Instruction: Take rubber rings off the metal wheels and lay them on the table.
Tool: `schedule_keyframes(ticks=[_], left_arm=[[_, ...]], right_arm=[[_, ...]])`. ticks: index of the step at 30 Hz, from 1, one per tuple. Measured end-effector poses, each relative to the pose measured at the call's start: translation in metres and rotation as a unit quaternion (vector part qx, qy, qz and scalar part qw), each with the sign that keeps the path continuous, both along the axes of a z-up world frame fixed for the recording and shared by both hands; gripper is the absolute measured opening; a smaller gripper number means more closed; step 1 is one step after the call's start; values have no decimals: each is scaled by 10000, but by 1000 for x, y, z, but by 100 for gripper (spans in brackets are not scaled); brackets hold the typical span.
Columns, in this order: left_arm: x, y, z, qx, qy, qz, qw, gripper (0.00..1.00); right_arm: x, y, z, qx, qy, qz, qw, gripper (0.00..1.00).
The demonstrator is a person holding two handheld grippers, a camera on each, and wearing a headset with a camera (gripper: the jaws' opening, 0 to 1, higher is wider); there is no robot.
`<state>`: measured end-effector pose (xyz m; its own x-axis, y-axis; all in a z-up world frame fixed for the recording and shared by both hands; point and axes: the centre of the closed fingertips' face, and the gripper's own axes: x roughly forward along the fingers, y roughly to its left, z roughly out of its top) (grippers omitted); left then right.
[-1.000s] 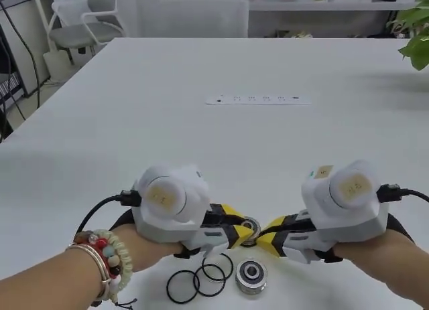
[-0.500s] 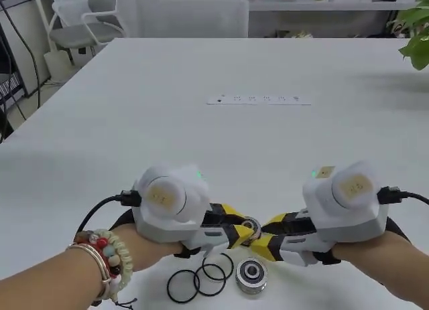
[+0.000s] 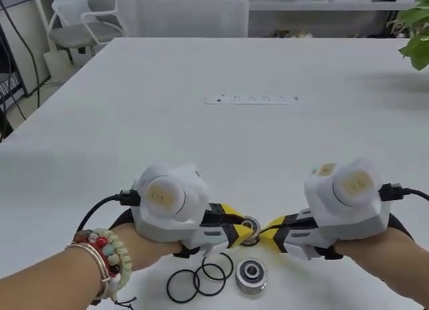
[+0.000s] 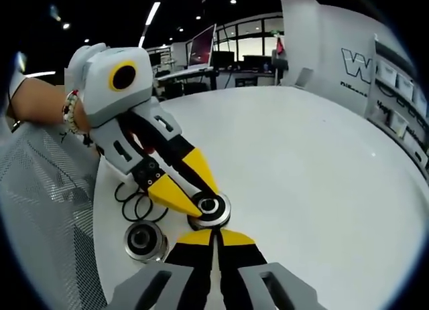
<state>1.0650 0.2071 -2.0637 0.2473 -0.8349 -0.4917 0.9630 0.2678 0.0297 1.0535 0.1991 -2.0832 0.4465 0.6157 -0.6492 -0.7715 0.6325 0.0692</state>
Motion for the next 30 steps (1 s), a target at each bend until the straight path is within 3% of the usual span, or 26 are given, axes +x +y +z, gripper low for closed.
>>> schedule_keyframes(ticks=[4, 8, 14, 23, 24, 26, 30], left_arm=[[0, 0, 0, 19, -14, -17, 10000, 8], [-1, 0, 0, 33, -29, -31, 10000, 8], [-2, 0, 0, 51, -38, -52, 10000, 8], [-2, 0, 0, 42, -26, -55, 10000, 8], [-3, 0, 0, 43, -20, -60, 10000, 8], [-3, 0, 0, 43, -24, -56, 10000, 8], [-3, 0, 0, 40, -26, -64, 10000, 8]], right_arm=[[2, -2, -1, 39, 178, -203, 9996, 0], [2, -5, -2, 267, 521, -555, 9967, 0], [4, -7, 0, 502, 710, -771, 9932, 0], [4, -9, 4, 702, 789, -909, 9902, 0], [8, -9, 7, 776, 684, -990, 9897, 0], [7, -7, 13, 1046, 844, -1079, 9850, 0], [6, -8, 10, 871, 767, -997, 9882, 0]])
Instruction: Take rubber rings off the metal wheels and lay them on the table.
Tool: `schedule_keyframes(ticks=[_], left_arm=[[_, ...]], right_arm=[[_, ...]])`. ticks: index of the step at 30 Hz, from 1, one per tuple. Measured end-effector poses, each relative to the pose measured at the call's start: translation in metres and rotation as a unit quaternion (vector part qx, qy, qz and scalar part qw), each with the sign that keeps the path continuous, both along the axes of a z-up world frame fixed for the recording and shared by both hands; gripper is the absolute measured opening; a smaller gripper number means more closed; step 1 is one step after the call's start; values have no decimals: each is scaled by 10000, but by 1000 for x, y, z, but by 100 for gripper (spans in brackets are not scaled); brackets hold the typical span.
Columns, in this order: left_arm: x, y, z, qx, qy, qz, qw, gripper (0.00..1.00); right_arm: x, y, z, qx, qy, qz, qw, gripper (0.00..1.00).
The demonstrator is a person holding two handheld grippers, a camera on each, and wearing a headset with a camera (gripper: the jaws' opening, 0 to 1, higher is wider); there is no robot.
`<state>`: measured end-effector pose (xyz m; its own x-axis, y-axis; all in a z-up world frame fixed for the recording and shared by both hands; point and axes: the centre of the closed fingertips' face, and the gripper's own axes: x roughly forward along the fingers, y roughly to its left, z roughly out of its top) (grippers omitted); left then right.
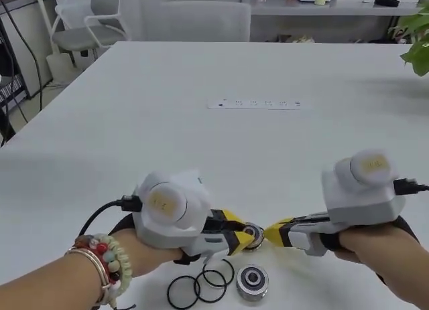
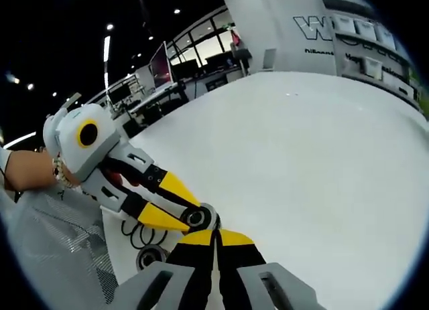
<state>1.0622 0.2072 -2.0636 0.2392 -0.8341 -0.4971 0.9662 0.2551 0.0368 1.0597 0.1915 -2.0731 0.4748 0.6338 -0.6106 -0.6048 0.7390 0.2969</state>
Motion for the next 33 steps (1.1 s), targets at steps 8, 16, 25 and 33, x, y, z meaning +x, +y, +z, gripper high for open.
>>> schedule_keyframes(ticks=[8, 16, 25, 33], left_arm=[[1, 0, 0, 21, -4, 15, 10000, 8], [1, 0, 0, 21, -18, 19, 10000, 8], [1, 0, 0, 16, -26, -2, 10000, 8], [1, 0, 0, 5, -10, 25, 10000, 8]], right_arm=[[0, 5, 5, 47, 36, -35, 10000, 0], [0, 7, 7, 14, 37, -15, 10000, 0], [-2, 10, 10, -56, -54, 108, 9999, 0], [2, 24, 27, 222, -201, 83, 9995, 0]])
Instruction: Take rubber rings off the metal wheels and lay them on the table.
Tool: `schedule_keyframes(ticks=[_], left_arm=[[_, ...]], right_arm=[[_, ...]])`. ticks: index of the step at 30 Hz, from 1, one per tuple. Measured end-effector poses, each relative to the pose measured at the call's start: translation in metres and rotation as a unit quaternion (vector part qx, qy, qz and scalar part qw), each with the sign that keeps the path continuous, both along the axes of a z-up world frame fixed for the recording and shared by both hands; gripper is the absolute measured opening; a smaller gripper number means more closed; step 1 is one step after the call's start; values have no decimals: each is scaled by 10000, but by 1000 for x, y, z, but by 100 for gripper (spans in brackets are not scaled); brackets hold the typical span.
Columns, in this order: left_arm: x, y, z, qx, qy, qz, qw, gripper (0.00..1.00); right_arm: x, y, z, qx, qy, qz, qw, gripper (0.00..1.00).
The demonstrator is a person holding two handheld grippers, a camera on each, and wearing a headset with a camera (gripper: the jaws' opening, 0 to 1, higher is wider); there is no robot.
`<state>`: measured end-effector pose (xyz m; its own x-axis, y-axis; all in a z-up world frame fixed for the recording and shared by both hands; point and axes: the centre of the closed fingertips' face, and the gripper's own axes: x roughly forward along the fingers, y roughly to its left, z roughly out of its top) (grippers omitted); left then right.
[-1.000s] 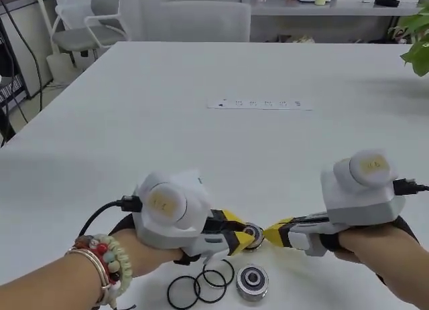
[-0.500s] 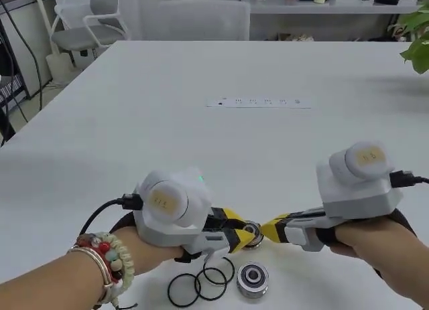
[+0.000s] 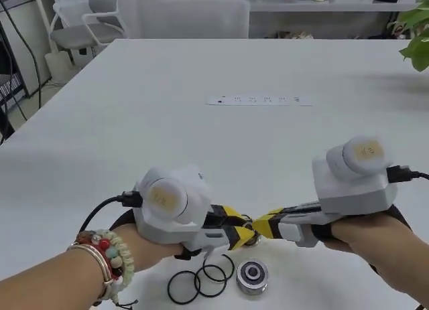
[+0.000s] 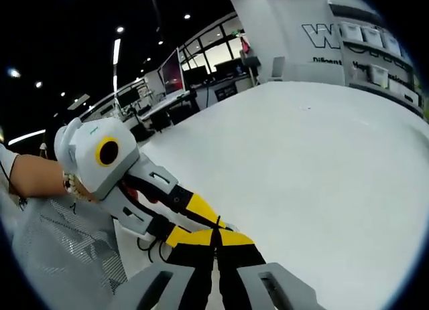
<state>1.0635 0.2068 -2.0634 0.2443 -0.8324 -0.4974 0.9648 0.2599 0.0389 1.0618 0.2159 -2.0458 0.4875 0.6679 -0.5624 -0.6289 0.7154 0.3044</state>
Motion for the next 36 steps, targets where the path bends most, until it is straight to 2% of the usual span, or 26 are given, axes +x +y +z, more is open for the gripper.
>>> schedule_keyframes(ticks=[1, 2, 4, 8, 11, 13, 14, 15, 16, 20, 24, 26, 28, 30, 32, 36], left_arm=[[0, 0, 0, -1, 12, 8, 10000, 8], [0, 0, 0, -1, 10, 7, 10000, 8], [0, 0, 0, -14, 26, 16, 10000, 8], [0, -1, 0, 43, 43, -15, 10000, 8], [0, 2, 1, 273, 32, -138, 9995, 9], [0, 4, 5, 353, -80, -252, 9990, 10], [-1, 5, 8, 315, 28, -264, 9992, 12], [-7, 5, 9, 248, 340, -260, 9988, 14], [-9, 5, 13, 180, 491, -225, 9984, 16], [-10, 7, 29, 161, 231, -396, 9988, 25], [-9, 9, 55, -135, 193, -408, 9989, 38], [-9, 12, 65, -174, 99, -481, 9986, 44], [-9, 16, 73, -107, 67, -502, 9987, 50], [-8, 19, 84, -52, -147, -555, 9983, 55], [-11, 23, 97, -70, -201, -595, 9980, 61], [-15, 32, 118, -127, -435, -649, 9969, 66]], right_arm=[[2, -2, 0, -135, -75, -40, 9999, 0], [2, -1, 0, -141, -110, -15, 9998, 0], [0, 0, -2, -108, -62, 3, 9999, 0], [1, -7, -8, -256, -28, -83, 9996, 0], [2, -11, -10, -240, 34, -166, 9996, 0], [3, -12, -10, -235, 24, -199, 9995, 0], [3, -12, -9, -226, 23, -210, 9995, 0], [3, -12, -9, -211, 19, -226, 9995, 0], [4, -12, -8, -196, 15, -235, 9995, 0], [5, -12, -6, -164, -16, -249, 9996, 0], [6, -13, -2, -101, -44, -292, 9995, 0], [7, -13, 1, -19, -55, -337, 9994, 0], [8, -13, 3, 24, -68, -359, 9993, 0], [8, -13, 4, 47, -76, -368, 9993, 0], [8, -13, 6, 74, -91, -378, 9992, 0], [10, -13, 12, 169, -127, -412, 9989, 0]])
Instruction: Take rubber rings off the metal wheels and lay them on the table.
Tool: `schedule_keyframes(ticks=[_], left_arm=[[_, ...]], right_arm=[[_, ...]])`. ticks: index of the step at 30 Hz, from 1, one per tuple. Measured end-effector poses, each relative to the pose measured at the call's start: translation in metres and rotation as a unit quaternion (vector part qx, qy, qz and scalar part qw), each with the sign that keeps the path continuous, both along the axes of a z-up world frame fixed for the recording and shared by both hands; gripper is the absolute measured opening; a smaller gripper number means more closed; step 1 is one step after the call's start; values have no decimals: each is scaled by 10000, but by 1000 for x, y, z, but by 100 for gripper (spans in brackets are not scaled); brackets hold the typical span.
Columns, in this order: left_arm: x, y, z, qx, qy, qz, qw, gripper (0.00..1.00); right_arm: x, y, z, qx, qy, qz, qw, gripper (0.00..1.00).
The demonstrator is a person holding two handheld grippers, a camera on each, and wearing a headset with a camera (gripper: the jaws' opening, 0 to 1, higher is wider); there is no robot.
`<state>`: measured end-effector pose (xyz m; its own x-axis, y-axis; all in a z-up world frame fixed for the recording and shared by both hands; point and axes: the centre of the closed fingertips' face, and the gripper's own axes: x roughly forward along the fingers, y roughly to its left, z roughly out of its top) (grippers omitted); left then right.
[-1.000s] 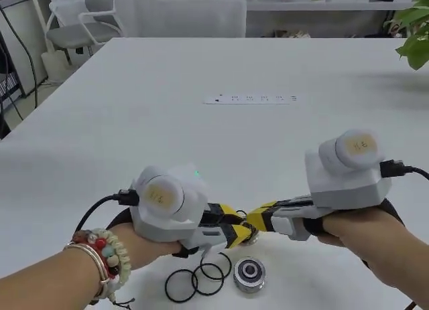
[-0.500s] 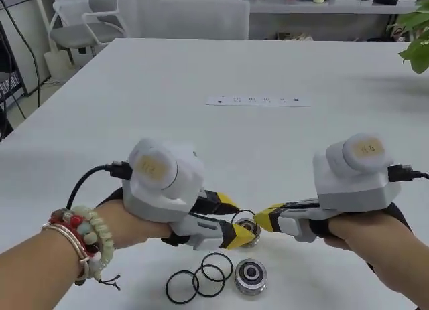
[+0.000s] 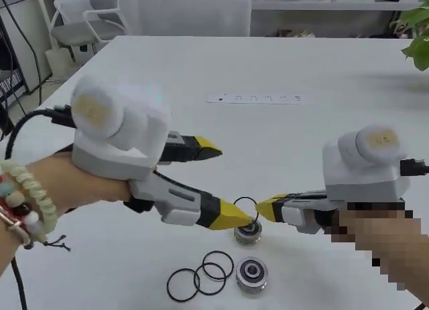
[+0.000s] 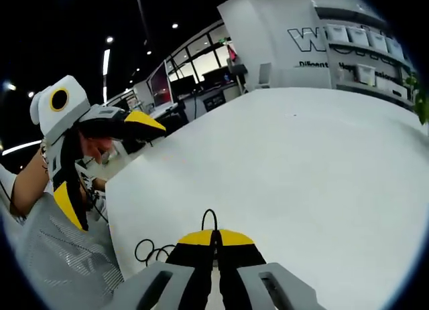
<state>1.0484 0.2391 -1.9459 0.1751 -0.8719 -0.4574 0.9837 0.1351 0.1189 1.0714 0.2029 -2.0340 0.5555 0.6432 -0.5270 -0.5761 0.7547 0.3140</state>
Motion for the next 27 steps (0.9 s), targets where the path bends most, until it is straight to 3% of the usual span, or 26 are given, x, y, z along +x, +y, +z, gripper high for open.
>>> schedule_keyframes(ticks=[5, 11, 20, 27], left_arm=[[-7, 25, 17, 3, -208, 67, 9998, 71], [-15, 52, 19, 65, -415, 163, 9990, 77], [-29, 85, 4, 4, -248, 562, 9981, 89], [-41, 108, -16, 8, 49, 940, 9956, 96]], right_arm=[[0, 6, 13, 241, -78, -12, 9997, 0], [-5, 16, 22, 409, -110, 58, 9991, 0], [-10, 30, 31, 589, -107, 204, 9980, 0], [-13, 39, 34, 696, -81, 322, 9970, 0]])
